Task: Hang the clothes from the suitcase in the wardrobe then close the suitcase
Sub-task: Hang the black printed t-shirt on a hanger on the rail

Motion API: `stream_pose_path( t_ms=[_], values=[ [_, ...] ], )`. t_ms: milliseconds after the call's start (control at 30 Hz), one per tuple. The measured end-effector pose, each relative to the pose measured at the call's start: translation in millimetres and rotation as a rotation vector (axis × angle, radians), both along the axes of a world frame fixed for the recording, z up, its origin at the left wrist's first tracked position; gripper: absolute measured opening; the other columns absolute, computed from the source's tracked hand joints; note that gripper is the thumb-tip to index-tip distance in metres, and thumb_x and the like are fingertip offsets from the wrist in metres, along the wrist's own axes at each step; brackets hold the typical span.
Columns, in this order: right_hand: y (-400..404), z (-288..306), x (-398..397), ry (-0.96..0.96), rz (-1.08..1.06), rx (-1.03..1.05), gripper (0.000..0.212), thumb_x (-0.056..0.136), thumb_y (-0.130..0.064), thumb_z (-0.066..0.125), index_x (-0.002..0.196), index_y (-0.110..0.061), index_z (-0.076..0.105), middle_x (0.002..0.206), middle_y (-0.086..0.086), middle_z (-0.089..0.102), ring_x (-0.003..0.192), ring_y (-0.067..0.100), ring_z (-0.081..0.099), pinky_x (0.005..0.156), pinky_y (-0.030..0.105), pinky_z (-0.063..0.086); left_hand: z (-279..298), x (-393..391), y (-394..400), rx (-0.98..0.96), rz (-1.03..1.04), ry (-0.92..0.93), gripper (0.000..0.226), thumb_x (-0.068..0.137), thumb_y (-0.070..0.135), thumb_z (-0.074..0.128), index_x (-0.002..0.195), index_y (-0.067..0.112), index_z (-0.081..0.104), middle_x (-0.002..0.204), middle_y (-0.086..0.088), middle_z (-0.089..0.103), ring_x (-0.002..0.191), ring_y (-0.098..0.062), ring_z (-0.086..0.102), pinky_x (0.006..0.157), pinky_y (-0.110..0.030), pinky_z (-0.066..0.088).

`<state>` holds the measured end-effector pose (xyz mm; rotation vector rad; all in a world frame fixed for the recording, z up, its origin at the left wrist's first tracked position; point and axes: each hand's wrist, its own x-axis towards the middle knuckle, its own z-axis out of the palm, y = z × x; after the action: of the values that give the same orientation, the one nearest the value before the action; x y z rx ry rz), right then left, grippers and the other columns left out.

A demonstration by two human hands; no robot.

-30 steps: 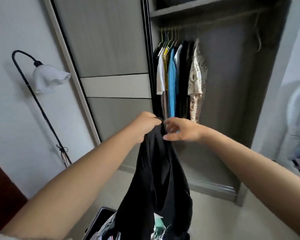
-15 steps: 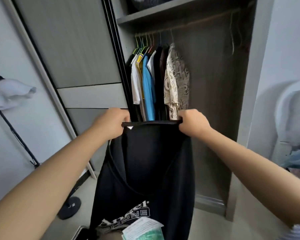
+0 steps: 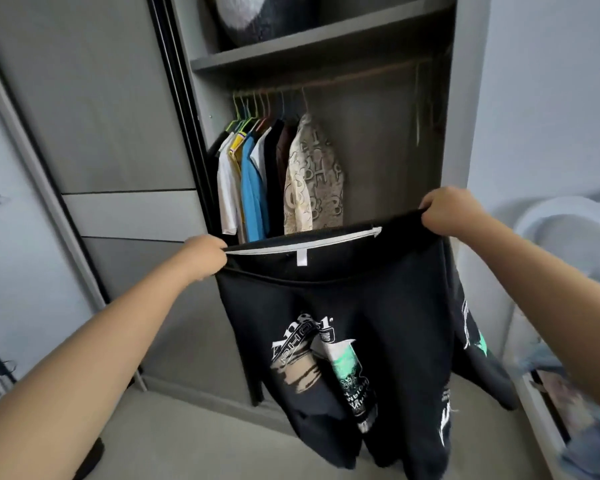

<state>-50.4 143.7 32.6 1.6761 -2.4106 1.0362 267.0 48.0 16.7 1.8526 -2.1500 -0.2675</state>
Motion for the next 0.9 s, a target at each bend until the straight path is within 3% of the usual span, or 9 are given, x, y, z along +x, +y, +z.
stream_pose_path(
  t_ms=[133,233,300,400,467,500,667,833,900],
  values=[
    [-6,10,-39,-0.38,-0.1,-0.307,0.029,0.077,0.008,0.041,0.077,-0.009,0.064,0.066,-0.001,0.053,0.082,0.021,0.051,0.067,0.025,0.039,8,-31,-32,-0.261,-0.006,-0.147,0.014,0.091,0.017,0.047,0.084,0.013,0.058,0.083,-0.003,0.054,0.086,-0.026,0.054,0.064,-0.028,0.04],
    [-25,-6,-54,-0.147,-0.038,0.206,0.028,0.08,0.004,0.04,0.094,0.003,0.065,0.086,0.013,0.059,0.083,0.027,0.053,0.063,0.025,0.04,-1,-57,-54,-0.06,-0.025,-0.11,0.021,0.084,0.002,0.042,0.068,0.01,0.052,0.073,-0.004,0.052,0.083,-0.027,0.055,0.051,-0.023,0.033],
    [-42,-3,-63,0.021,-0.035,0.287,0.032,0.082,0.0,0.041,0.103,0.002,0.064,0.106,0.015,0.063,0.098,0.031,0.056,0.071,0.027,0.043,2,-75,-65,-0.158,-0.021,-0.081,0.023,0.082,0.0,0.041,0.064,0.012,0.051,0.08,-0.007,0.056,0.086,-0.027,0.055,0.052,-0.023,0.031],
    [-65,29,-76,-0.003,-0.116,-0.118,0.033,0.079,0.002,0.044,0.105,-0.004,0.064,0.108,0.015,0.062,0.104,0.033,0.054,0.078,0.028,0.042,19,-94,-82,-0.559,0.04,0.355,0.023,0.084,0.001,0.041,0.092,0.007,0.063,0.101,-0.016,0.062,0.095,-0.034,0.055,0.069,-0.032,0.039],
    [-81,42,-84,0.006,-0.187,-0.323,0.036,0.078,0.003,0.046,0.11,-0.006,0.061,0.109,0.017,0.062,0.104,0.035,0.054,0.078,0.029,0.04,31,-106,-98,-0.606,-0.018,0.735,0.028,0.086,-0.002,0.04,0.104,0.006,0.061,0.105,-0.019,0.061,0.096,-0.035,0.055,0.076,-0.036,0.043],
    [-95,49,-90,0.088,-0.134,-0.236,0.039,0.079,0.003,0.046,0.115,-0.006,0.058,0.112,0.018,0.06,0.106,0.035,0.053,0.079,0.029,0.039,36,-113,-112,-0.544,-0.07,0.809,0.029,0.088,-0.002,0.04,0.106,0.007,0.061,0.103,-0.019,0.06,0.093,-0.033,0.055,0.073,-0.036,0.042],
    [-155,61,-103,0.265,0.084,0.5,0.039,0.082,0.002,0.036,0.113,-0.007,0.058,0.124,0.009,0.053,0.115,0.029,0.05,0.097,0.032,0.044,37,-126,-176,-0.554,-0.153,0.264,0.023,0.079,-0.006,0.044,0.068,0.014,0.044,0.069,-0.006,0.049,0.076,-0.029,0.05,0.061,-0.03,0.031],
    [-216,72,-102,0.422,0.155,0.642,0.041,0.082,0.0,0.033,0.113,-0.011,0.058,0.116,0.01,0.055,0.096,0.029,0.06,0.072,0.032,0.054,61,-178,-240,-0.352,-0.217,0.473,0.033,0.079,-0.015,0.034,0.076,0.006,0.059,0.092,-0.019,0.057,0.088,-0.028,0.049,0.067,-0.029,0.038],
    [-242,80,-108,0.452,0.148,0.585,0.034,0.084,-0.004,0.039,0.11,-0.008,0.061,0.112,0.013,0.062,0.093,0.028,0.061,0.073,0.032,0.054,63,-202,-259,-0.357,-0.234,0.429,0.028,0.079,-0.011,0.037,0.075,0.003,0.061,0.093,-0.02,0.059,0.09,-0.032,0.05,0.07,-0.032,0.039]
  ],
)
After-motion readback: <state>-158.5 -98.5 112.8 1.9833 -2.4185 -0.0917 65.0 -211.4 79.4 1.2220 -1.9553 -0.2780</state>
